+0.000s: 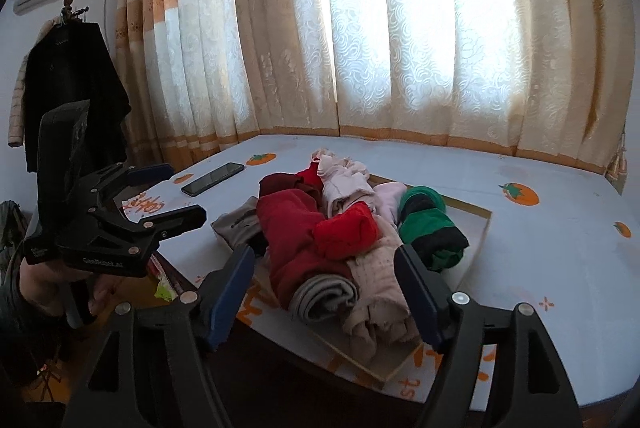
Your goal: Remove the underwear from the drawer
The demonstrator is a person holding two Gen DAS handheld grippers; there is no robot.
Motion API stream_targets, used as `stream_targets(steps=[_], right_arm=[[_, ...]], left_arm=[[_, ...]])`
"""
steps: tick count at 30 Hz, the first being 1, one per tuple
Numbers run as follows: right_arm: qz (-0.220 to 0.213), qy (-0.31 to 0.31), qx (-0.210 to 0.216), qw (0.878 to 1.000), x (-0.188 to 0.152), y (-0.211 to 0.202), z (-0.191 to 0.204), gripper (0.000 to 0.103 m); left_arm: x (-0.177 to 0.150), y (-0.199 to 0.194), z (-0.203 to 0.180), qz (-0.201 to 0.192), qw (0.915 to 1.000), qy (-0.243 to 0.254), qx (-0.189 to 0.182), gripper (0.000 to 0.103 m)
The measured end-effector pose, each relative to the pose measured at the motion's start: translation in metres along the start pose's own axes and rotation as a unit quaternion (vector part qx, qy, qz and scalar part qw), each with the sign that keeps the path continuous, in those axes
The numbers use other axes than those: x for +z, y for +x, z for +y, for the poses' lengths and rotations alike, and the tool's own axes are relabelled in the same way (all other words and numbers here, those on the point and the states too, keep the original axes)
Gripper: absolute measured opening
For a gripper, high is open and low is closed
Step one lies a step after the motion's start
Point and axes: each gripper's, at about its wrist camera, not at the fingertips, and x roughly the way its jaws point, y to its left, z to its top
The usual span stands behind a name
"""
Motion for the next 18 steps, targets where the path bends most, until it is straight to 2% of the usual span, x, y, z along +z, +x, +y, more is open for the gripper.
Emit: stream_targets(steps=[18], right_arm=[[-0.009, 0.016, 0.005, 1.000, -0.014, -0.017, 0.003, 0.075]], left_arm=[[-0.014, -0.017, -0.005, -0.010, 0.9999, -0.011, 0.003, 0.102]])
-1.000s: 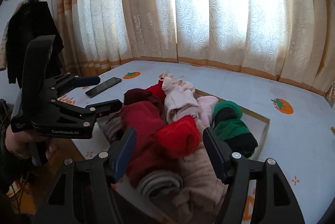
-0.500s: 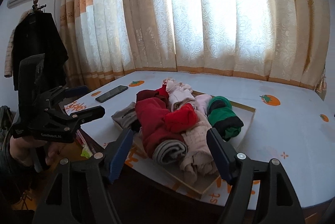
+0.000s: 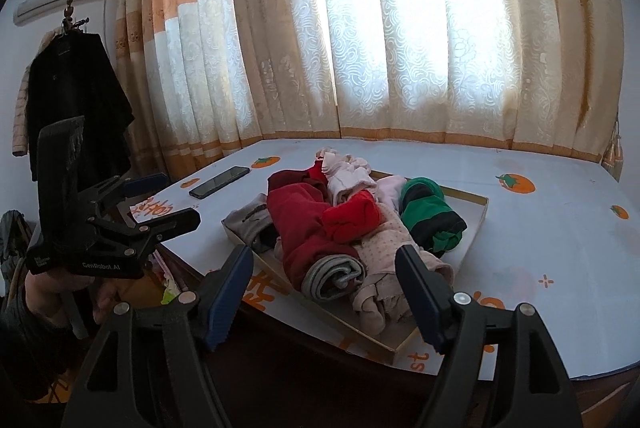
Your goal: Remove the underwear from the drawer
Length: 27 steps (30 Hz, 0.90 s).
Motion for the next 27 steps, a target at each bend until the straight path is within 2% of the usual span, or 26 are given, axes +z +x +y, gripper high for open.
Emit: stream_targets(steps=[13, 27], right_arm=[[0.000, -0.001, 0.001, 1.000, -0.0030, 0.0012, 0.0022, 0.076], [-0.013, -0.001, -0.004, 1.000, 0.0023, -0.0074, -0.0017, 0.076]], left_arm=[[0.0009, 0.0043, -0.0004, 0.015, 0.9999, -0.002, -0.003, 0.102], [0.0085, 0.0024, -0.0012, 0.015, 0.9999, -0.006, -0.001, 0.103]])
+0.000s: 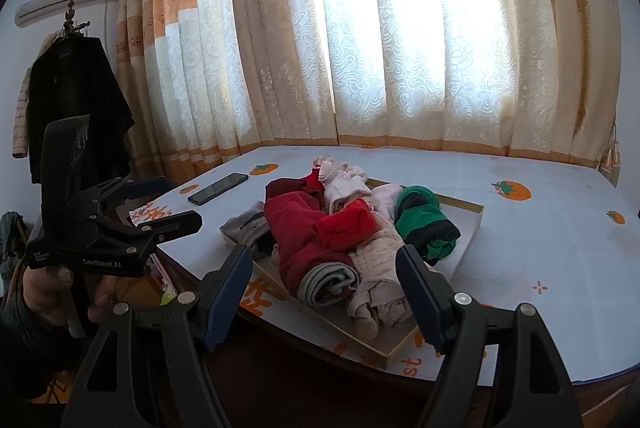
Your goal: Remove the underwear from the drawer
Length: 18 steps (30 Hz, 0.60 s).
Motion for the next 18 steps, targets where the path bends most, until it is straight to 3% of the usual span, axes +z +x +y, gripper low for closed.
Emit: stream_targets(steps=[18], right_arm=[[0.008, 0.002, 0.001, 1.000, -0.0057, 0.0018, -0.0022, 0.076]], left_arm=[[-0.0027, 0.0013, -0.0033, 0.005, 1.0000, 0.005, -0.003, 0.103]])
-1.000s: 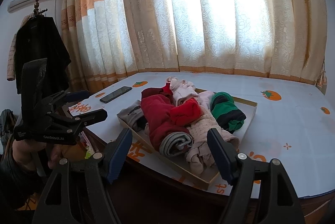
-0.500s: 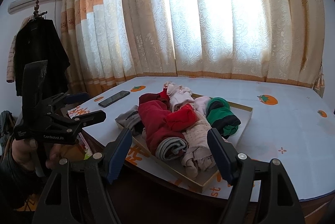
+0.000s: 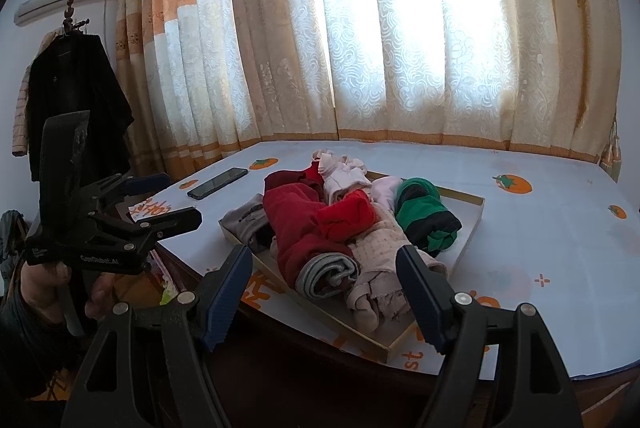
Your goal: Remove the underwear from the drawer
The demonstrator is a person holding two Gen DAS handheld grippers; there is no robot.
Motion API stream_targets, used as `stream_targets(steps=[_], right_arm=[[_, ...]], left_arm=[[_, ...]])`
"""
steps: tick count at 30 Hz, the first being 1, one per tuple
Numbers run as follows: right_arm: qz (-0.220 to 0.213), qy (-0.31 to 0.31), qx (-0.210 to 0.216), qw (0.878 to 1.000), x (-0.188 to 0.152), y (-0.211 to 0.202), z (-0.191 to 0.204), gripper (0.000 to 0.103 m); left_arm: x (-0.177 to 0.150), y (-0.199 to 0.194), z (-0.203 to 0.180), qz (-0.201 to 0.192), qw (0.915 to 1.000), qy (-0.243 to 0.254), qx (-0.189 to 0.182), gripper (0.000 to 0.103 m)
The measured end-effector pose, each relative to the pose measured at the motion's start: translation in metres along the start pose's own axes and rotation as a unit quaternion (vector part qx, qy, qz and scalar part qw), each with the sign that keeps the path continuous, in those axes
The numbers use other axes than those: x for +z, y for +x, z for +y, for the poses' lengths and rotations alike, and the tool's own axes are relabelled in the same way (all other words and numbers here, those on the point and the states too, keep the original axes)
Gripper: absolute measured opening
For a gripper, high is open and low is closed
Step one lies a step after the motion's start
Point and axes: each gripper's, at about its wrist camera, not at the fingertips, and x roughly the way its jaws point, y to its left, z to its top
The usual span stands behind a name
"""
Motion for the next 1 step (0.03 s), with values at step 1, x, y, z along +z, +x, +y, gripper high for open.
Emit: stream_targets(steps=[1], right_arm=[[0.000, 0.000, 0.000, 1.000, -0.0004, 0.0001, -0.0002, 0.076]], left_arm=[[0.0003, 0.0001, -0.0003, 0.000, 1.0000, 0.001, 0.001, 0.103]])
